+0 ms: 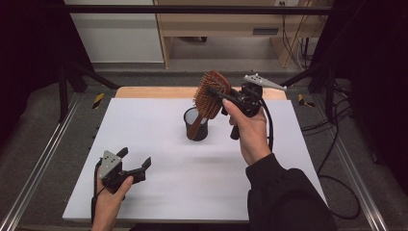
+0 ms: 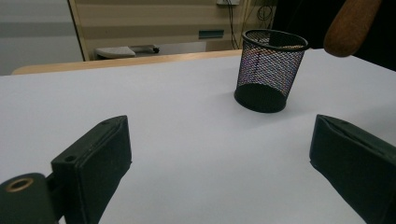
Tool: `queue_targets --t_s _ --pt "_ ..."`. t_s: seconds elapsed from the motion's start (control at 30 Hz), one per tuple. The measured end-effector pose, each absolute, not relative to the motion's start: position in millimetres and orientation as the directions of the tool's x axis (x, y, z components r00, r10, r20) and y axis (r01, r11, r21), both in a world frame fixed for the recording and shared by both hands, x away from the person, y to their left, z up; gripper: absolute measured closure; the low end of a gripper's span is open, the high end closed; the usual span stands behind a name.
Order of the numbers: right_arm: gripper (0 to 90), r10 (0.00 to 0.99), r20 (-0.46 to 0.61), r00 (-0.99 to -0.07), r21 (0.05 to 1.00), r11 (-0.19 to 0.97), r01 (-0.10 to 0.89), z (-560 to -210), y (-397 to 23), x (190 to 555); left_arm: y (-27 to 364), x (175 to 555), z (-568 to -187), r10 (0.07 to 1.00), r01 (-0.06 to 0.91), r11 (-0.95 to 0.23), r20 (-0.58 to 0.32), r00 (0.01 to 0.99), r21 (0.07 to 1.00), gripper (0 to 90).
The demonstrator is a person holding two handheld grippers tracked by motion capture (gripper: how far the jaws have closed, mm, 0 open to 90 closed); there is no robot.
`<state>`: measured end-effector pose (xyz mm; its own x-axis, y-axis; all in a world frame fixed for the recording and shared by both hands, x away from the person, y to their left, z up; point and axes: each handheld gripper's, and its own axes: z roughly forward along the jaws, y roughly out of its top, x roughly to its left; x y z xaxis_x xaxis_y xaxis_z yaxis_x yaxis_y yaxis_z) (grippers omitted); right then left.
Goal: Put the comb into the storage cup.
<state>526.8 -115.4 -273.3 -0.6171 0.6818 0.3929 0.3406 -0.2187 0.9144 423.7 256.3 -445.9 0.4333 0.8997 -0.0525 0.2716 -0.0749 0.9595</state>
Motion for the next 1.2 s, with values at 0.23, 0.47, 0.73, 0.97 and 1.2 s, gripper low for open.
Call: queue_targets --t_s 0.23,0.47,0.73,0.97,1.2 --pt "51.7 0.678 0.405 -0.614 0.91 -0.239 0.337 -262.5 -107.2 540.1 256.6 423.6 -445.9 0.9 0.267 -0.081 -0.044 0.434 0.96 5.8" --pt "51.7 0.685 0.408 -0.603 0.91 -0.251 0.329 -257.2 -100.5 557.6 257.3 423.9 -446.2 0.901 0.27 -0.079 -0.047 0.432 0.96 5.7" --pt "51.7 0.705 0.406 -0.582 0.911 -0.26 0.32 -249.3 -100.5 577.8 259.9 424.9 -446.1 0.902 0.27 -0.078 -0.047 0.429 0.96 5.7" --pt "51.6 0.726 0.393 -0.565 0.916 -0.251 0.314 -249.2 -98.9 590.3 260.5 424.8 -446.2 0.902 0.271 -0.078 -0.048 0.43 0.959 5.6" --pt "51.5 0.735 0.396 -0.55 0.914 -0.256 0.315 -252.8 -98.7 596.8 259.8 425.1 -446.0 0.899 0.264 -0.078 -0.046 0.435 0.961 5.6"
